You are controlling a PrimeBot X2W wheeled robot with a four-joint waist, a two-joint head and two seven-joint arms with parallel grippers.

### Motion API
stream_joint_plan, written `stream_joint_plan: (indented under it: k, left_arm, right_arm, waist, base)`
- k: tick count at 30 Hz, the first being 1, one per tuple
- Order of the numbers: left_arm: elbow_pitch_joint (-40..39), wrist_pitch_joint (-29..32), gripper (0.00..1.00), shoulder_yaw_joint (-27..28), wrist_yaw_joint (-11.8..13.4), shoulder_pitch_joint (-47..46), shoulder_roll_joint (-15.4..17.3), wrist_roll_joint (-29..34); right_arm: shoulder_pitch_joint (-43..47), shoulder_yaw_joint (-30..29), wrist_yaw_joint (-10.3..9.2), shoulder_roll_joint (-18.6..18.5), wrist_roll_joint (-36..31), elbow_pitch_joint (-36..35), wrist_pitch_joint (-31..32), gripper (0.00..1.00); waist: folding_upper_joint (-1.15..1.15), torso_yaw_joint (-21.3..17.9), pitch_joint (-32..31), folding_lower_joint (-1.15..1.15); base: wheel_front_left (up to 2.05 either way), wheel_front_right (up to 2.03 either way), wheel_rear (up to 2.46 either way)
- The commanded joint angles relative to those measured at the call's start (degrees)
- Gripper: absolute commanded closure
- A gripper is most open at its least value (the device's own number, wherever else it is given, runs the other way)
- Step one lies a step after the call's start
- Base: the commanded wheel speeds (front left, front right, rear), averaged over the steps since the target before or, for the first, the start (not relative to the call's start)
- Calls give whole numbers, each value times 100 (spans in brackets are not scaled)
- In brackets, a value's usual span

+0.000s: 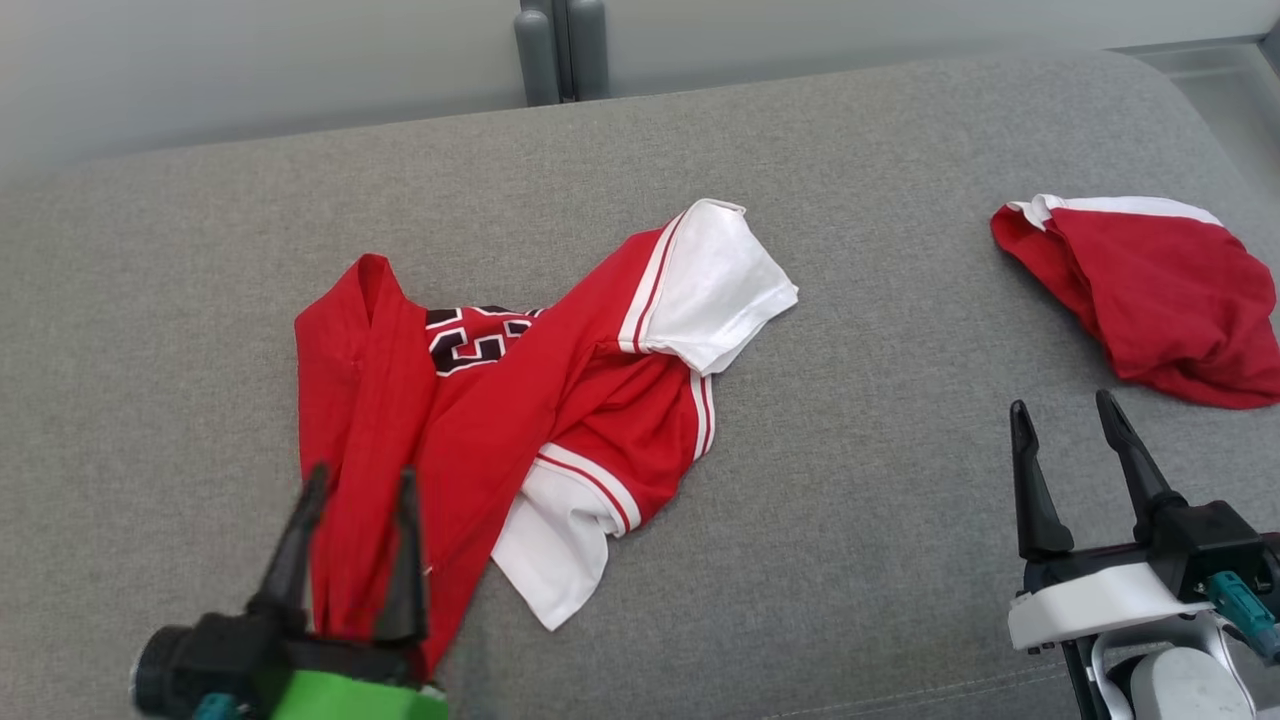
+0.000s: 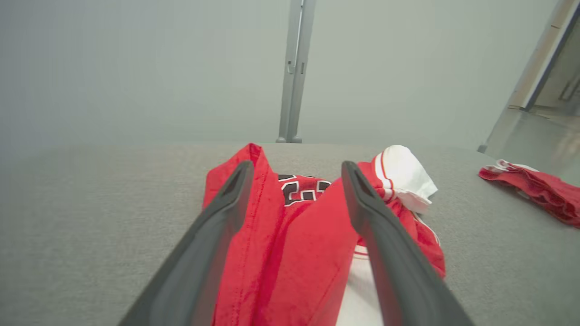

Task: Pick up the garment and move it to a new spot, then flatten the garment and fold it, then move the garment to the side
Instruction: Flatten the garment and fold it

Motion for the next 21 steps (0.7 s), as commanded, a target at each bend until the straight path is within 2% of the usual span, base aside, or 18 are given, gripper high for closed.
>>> stream_joint_plan:
  k: [1, 5, 9, 15, 21]
  left_arm:
    - [95, 135, 0, -392, -187, -371, -30, 234]
    - [608, 591, 0, -1217, -580, -1227, -234, 608]
    - [1409, 993, 0, -1699, -767, -2201, -472, 855]
    - [2850, 1396, 0, -2167, -893, -3374, -375, 1365]
    - [3483, 1326, 0, -2322, -883, -3883, -200, 1688]
  right_arm:
    - [-97, 3, -9, -14, 6, -45, -18, 0]
    - [-211, 102, -10, -16, 66, -69, -17, 0]
    - [-322, 194, -9, -15, 177, -79, -17, 0]
    - [-369, 209, -10, -13, 347, -50, -18, 0]
    - [-284, 158, -9, -13, 465, -32, -18, 0]
  waist:
    - [0, -19, 108, 0]
    - [0, -176, 301, 0]
    - [0, -464, 524, 0]
    - [0, -930, 740, 0]
    - [0, -1177, 779, 0]
  base:
    - [0, 0, 0]
    - [0, 0, 0]
    - [0, 0, 0]
    - [0, 0, 0]
    - [0, 0, 0]
